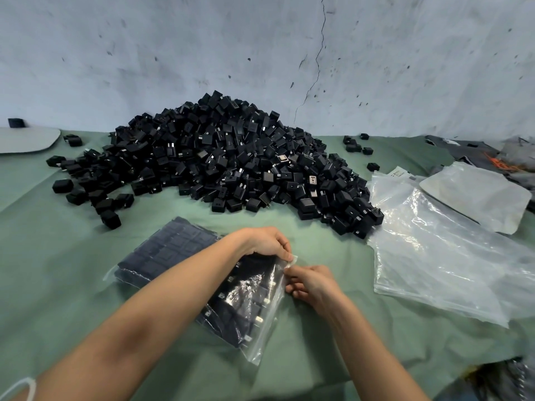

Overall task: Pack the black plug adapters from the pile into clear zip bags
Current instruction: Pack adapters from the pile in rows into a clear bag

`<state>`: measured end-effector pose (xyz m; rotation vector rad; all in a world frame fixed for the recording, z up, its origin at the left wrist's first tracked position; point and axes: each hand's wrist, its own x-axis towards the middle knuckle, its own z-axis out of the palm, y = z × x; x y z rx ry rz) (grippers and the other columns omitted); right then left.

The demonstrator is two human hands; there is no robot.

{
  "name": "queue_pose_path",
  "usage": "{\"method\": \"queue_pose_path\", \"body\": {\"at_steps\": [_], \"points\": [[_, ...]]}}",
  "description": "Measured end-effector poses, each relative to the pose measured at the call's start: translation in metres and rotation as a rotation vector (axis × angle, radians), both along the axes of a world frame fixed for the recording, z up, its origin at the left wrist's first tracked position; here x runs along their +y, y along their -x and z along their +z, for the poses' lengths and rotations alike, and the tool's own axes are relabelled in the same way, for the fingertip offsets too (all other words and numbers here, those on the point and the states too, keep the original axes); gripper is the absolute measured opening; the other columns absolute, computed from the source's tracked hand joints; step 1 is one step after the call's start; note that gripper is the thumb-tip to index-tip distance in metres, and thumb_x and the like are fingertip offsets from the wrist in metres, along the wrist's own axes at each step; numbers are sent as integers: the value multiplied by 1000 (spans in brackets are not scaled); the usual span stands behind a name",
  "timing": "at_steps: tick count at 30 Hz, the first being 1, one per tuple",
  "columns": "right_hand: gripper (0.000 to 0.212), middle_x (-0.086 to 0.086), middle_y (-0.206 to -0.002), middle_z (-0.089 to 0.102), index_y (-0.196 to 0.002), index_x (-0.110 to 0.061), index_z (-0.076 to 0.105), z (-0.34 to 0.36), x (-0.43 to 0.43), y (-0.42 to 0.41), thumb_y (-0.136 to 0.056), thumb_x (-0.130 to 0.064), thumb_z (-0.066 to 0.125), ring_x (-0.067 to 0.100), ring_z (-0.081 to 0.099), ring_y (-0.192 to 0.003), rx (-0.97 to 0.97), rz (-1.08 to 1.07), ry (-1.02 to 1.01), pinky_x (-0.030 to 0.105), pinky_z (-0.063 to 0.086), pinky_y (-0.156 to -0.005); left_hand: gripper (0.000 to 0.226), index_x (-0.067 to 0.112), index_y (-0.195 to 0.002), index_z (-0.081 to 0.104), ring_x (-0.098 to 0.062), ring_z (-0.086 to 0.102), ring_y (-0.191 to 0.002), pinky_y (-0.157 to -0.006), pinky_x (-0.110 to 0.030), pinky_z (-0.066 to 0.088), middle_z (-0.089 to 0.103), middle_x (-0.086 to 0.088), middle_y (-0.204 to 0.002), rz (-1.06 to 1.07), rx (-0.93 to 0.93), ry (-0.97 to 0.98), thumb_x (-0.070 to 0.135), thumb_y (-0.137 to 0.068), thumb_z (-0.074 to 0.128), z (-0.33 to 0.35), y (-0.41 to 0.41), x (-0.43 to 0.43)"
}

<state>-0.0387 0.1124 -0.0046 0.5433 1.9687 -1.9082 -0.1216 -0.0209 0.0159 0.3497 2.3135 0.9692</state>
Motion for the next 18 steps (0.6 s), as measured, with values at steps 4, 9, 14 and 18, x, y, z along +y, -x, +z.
{"method": "queue_pose_path", "body": {"at_steps": [4, 9, 14, 18], "points": [[19, 5, -43, 55, -64, -2, 59, 3, -3, 1, -82, -5, 65, 8, 47, -31, 0, 7, -52, 16, 35, -33, 13, 21, -74, 68, -16, 58, -76, -80, -33, 51, 65, 2, -74, 19, 6, -1, 20, -86, 72, 2, -1, 0], [16, 7, -45, 58, -66, 0, 61, 2, -2, -1, -81, -6, 65, 10, 49, -33, 20, 22, -75, 18, 35, -34, 13, 20, -75, 67, -11, 57, -71, -66, -23, 47, 63, 3, -73, 21, 16, -20, 19, -87, 71, 3, -2, -1], [16, 7, -44, 59, -65, -1, 60, 3, -4, -3, -81, -4, 64, 10, 52, -34, 29, 100, -103, 17, 32, -35, 9, 19, -77, 69, -18, 59, -79, -87, -37, 51, 65, 0, -76, 30, 23, -33, 19, -87, 71, 2, -1, -2], [12, 7, -47, 62, -73, 2, 63, 4, -2, -2, -84, -3, 65, 9, 53, -34, 32, 115, -70, 16, 33, -34, 9, 20, -78, 70, -14, 58, -74, -78, -30, 50, 64, 3, -73, 33, 44, -36, 21, -86, 72, 1, 0, -3]]}}
